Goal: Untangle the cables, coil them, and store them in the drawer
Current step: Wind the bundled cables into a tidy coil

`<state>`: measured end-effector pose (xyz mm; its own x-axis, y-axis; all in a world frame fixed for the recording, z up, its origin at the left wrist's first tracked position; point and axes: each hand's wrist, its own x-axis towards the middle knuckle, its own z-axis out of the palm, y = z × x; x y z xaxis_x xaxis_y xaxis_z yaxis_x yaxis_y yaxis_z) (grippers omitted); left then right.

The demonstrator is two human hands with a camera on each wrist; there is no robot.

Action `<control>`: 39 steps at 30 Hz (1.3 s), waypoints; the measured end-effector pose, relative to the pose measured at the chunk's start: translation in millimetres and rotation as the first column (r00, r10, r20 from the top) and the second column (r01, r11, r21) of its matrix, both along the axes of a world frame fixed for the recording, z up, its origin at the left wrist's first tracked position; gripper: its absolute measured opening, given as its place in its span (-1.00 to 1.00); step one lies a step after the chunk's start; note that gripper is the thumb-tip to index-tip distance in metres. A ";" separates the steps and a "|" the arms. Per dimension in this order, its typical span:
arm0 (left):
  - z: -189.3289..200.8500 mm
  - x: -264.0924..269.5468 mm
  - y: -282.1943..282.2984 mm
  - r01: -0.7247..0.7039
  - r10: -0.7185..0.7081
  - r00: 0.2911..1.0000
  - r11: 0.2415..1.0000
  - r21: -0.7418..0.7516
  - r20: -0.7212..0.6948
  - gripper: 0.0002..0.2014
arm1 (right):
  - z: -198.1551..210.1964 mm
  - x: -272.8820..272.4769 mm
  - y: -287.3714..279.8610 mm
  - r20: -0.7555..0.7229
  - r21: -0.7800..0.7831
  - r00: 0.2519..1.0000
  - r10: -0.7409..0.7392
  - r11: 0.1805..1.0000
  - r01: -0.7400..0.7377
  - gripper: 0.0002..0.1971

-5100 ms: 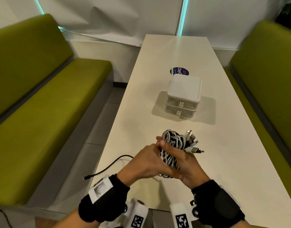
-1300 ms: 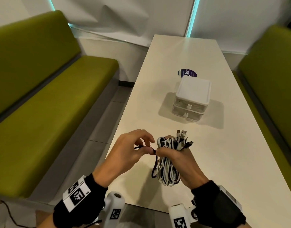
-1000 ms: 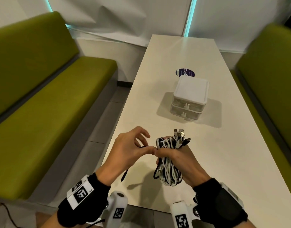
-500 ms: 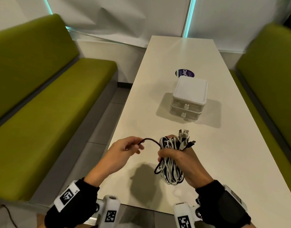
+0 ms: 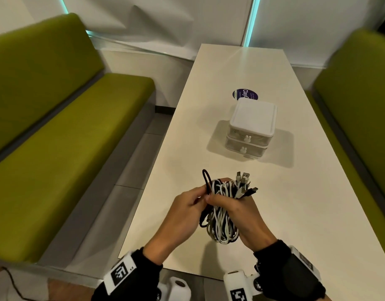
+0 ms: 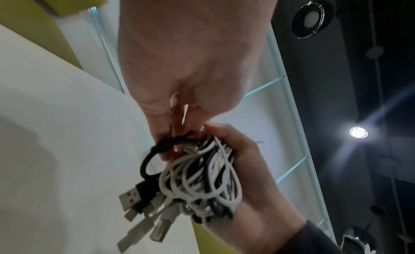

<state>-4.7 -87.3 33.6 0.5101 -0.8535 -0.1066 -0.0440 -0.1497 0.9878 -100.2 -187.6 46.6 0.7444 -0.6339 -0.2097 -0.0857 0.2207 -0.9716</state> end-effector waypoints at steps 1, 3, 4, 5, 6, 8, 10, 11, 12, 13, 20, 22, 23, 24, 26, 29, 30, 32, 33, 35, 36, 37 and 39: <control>3.3 -1.8 -0.7 0.022 -0.022 0.999 1.000 -0.005 -0.042 -0.57 | -0.3 0.1 -0.6 0.000 0.007 1.000 -0.020 1.000 0.020 -0.89; 10.2 -4.0 -1.6 0.069 -0.069 0.990 0.998 0.000 -0.124 -0.50 | -2.5 0.8 -3.2 -0.013 -0.010 0.998 -0.054 0.999 0.053 -0.87; 12.4 -4.3 -2.0 0.097 -0.095 0.985 0.995 0.009 -0.145 -0.46 | -2.8 1.2 -3.6 -0.018 -0.023 0.998 -0.066 0.998 0.065 -0.87; 14.2 -5.0 -2.8 0.130 -0.126 0.981 0.991 0.020 -0.150 -0.41 | -3.3 1.4 -3.9 -0.021 -0.036 0.997 -0.080 0.996 0.080 -0.90; 15.7 -5.4 -3.5 0.160 -0.153 0.978 0.986 0.037 -0.140 -0.37 | -4.2 1.7 -4.4 -0.020 -0.048 0.995 -0.095 0.994 0.094 -0.94; 16.8 -5.8 -4.9 0.198 -0.191 0.977 0.977 0.078 -0.096 -0.34 | -7.2 1.3 -6.1 -0.016 -0.063 0.992 -0.122 0.991 0.121 -0.95; 16.7 -4.8 -6.2 0.227 -0.225 0.974 0.965 0.127 -0.033 -0.32 | -7.6 -0.1 -7.4 0.000 -0.041 0.992 -0.129 0.991 0.129 -0.94; 16.7 -4.1 -6.6 0.238 -0.241 0.971 0.960 0.149 0.000 -0.31 | -7.2 -0.4 -8.2 0.007 -0.017 0.993 -0.120 0.993 0.120 -0.94; 16.5 -3.7 -6.8 0.239 -0.246 0.969 0.957 0.164 0.022 -0.30 | -6.9 -0.9 -8.9 0.017 0.001 0.994 -0.109 0.994 0.109 -0.94; 15.5 -3.8 -7.0 0.235 -0.243 0.969 0.957 0.169 0.034 -0.26 | -6.4 -0.6 -9.4 0.021 0.007 0.995 -0.102 0.995 0.102 -0.93; 10.7 -15.2 -9.2 0.178 -0.197 0.978 0.959 0.222 0.068 0.19 | -6.9 1.8 -8.5 0.014 0.063 0.988 -0.152 0.987 0.151 -0.90; 11.7 -15.9 -10.1 0.159 -0.183 0.980 0.958 0.238 0.083 0.22 | -4.5 0.6 -6.2 0.035 0.125 0.984 -0.176 0.977 0.170 -0.91; 10.9 -15.4 -10.4 0.165 -0.190 0.978 0.956 0.241 0.085 0.24 | -3.4 0.2 -4.8 0.042 0.148 0.982 -0.186 0.973 0.178 -0.91; 9.1 -14.5 -11.8 0.188 -0.214 0.973 0.950 0.251 0.081 0.25 | -2.6 -0.4 -3.7 0.045 0.165 0.979 -0.197 0.968 0.187 -0.89; 6.6 -11.7 -15.3 0.249 -0.267 0.963 0.936 0.251 0.042 0.26 | -1.8 -0.1 -2.9 0.042 0.187 0.974 -0.222 0.960 0.210 -0.87; 7.0 -3.1 -23.9 0.284 -0.302 0.952 0.928 0.239 0.041 -0.20 | -1.0 1.4 -4.5 0.024 0.224 0.971 -0.238 0.948 0.226 -0.89; 10.2 -1.1 -26.5 0.313 -0.337 0.940 0.915 0.253 0.056 -0.39 | -1.3 0.8 -5.3 0.021 0.226 0.971 -0.236 0.948 0.226 -0.88; 16.9 -0.5 -31.7 0.356 -0.394 0.915 0.892 0.277 0.091 -0.55 | -1.7 -1.7 -5.9 0.037 0.193 0.973 -0.227 0.957 0.216 -0.88; 19.0 -1.4 -33.3 0.363 -0.403 0.910 0.889 0.280 0.098 -0.58 | -0.7 -3.2 -5.9 0.056 0.176 0.974 -0.220 0.962 0.207 -0.91; 19.8 -3.6 -36.9 0.349 -0.386 0.916 0.898 0.267 0.104 -0.62 | 1.1 -5.4 -8.3 0.103 0.157 0.969 -0.226 0.965 0.208 -0.85; 18.4 -5.2 -38.5 0.342 -0.378 0.920 0.904 0.255 0.105 -0.64 | 0.7 -6.9 -10.4 0.121 0.156 0.964 -0.236 0.964 0.217 -0.82; 17.6 -7.6 -39.6 0.331 -0.366 0.924 0.912 0.242 0.114 -0.66 | 1.3 -7.3 -12.2 0.136 0.153 0.962 -0.238 0.964 0.217 -0.83; 17.5 -13.7 -42.0 0.290 -0.325 0.935 0.932 0.219 0.144 -0.71 | 3.8 -9.3 -15.3 0.167 0.141 0.964 -0.205 0.973 0.183 -0.82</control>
<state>-18.3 -129.3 51.1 0.2512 -0.9434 -0.2167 -0.2871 -0.2864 0.9141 -109.5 -202.9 50.4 0.6423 -0.7474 -0.1698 0.1436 0.3349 -0.9312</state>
